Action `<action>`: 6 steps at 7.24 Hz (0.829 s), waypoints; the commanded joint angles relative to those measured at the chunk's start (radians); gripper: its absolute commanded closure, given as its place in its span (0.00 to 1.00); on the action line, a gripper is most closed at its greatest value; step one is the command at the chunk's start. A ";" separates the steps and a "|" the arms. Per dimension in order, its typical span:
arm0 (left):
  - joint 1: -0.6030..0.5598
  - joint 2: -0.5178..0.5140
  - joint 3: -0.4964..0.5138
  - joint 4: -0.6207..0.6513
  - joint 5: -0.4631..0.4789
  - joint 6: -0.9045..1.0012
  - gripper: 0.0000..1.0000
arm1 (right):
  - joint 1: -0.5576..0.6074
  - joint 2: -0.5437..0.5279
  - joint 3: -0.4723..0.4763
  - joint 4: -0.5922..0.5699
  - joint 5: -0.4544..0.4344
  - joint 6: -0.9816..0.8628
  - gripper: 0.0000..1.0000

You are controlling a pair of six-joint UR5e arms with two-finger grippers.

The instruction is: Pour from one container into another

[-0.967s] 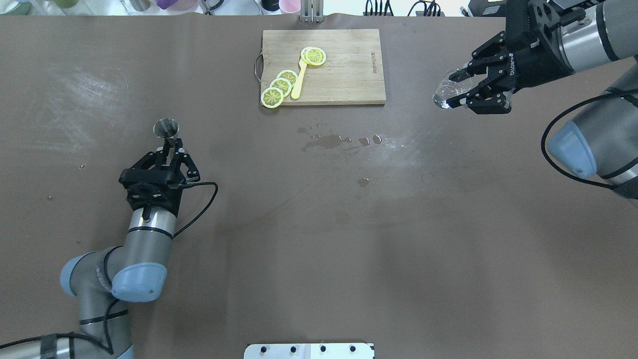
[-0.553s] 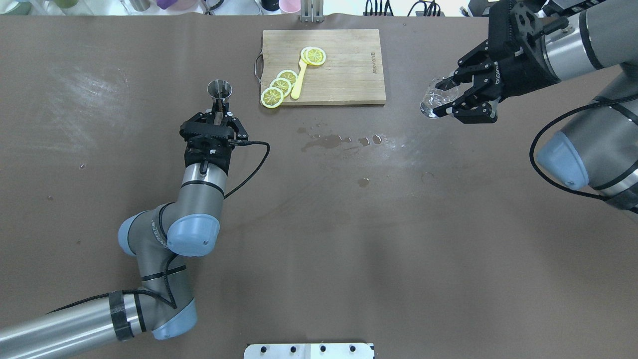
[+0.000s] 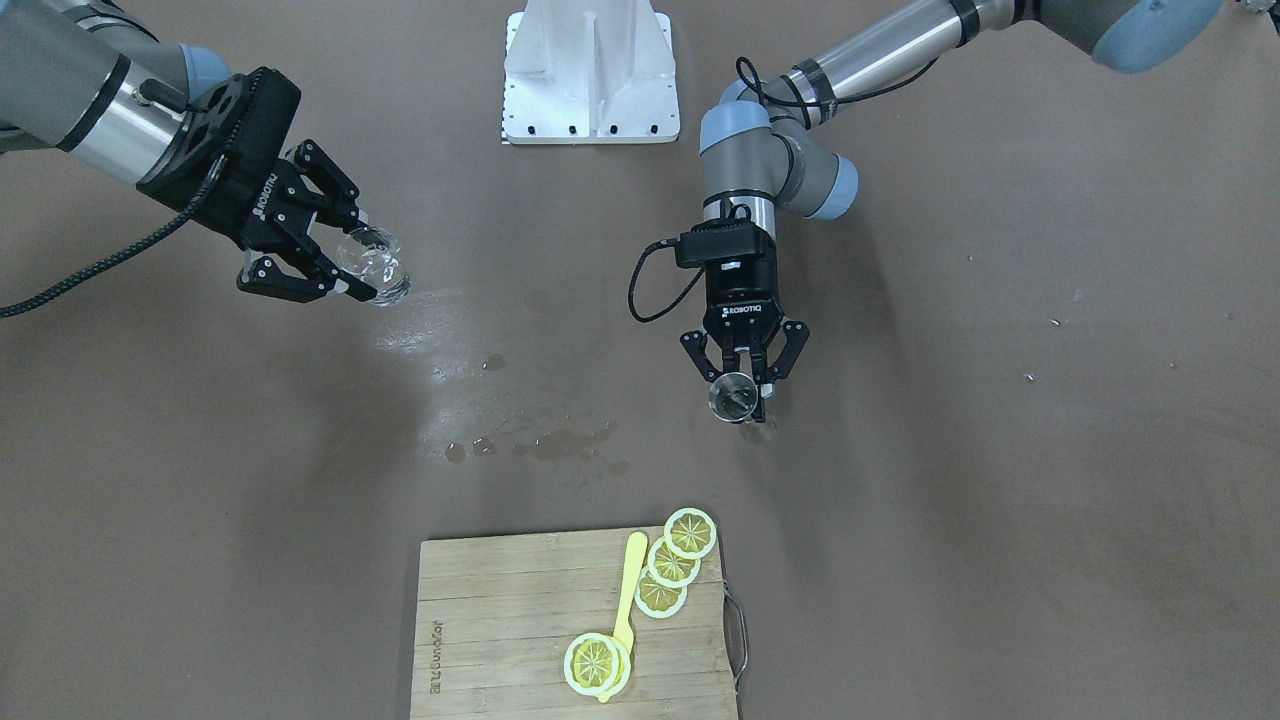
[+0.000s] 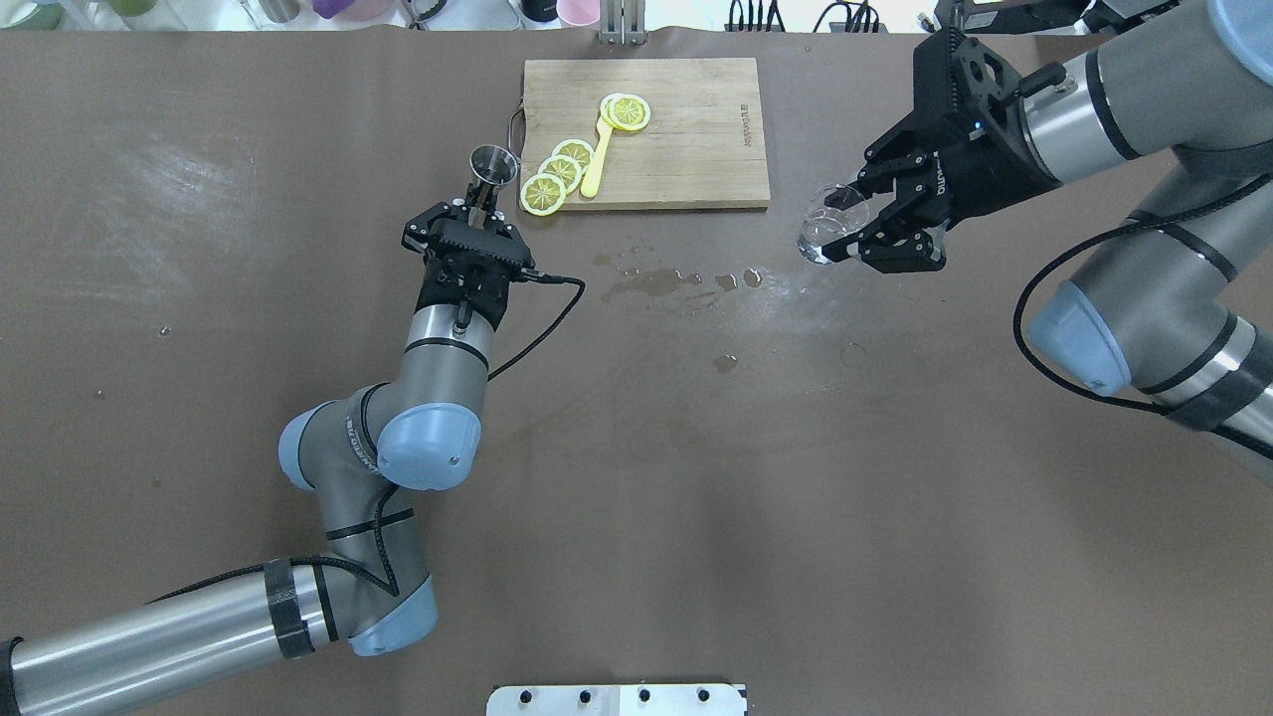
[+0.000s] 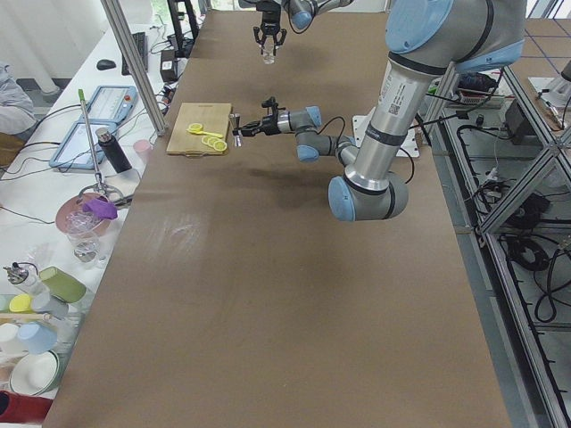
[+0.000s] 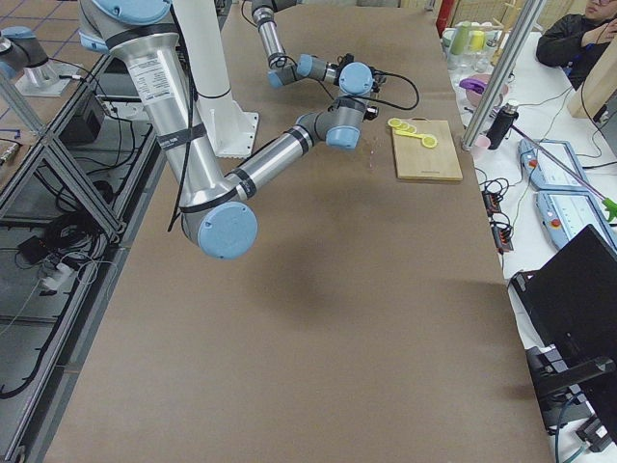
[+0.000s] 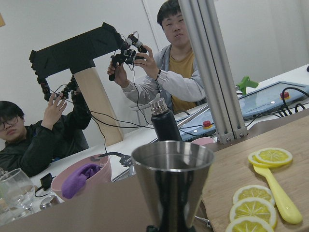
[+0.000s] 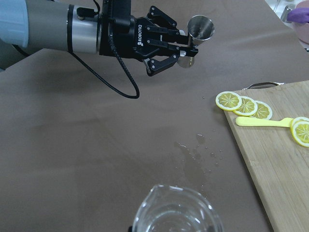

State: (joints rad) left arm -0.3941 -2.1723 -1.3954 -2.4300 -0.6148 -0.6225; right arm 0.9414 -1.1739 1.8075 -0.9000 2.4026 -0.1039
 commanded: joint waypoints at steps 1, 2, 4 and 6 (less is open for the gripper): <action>0.000 -0.040 -0.002 -0.001 -0.029 0.015 1.00 | -0.003 0.033 -0.002 -0.075 0.001 -0.068 1.00; 0.004 -0.108 0.025 0.003 -0.029 0.053 1.00 | 0.000 0.028 -0.002 -0.079 0.013 -0.069 1.00; 0.015 -0.156 0.070 0.002 -0.029 0.113 1.00 | 0.020 0.011 -0.007 -0.091 0.041 -0.069 1.00; 0.023 -0.187 0.076 0.006 -0.026 0.112 1.00 | 0.042 0.004 -0.008 -0.099 0.061 -0.069 1.00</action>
State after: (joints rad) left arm -0.3752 -2.3379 -1.3250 -2.4265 -0.6428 -0.5122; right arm 0.9665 -1.1663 1.7998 -0.9917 2.4481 -0.1732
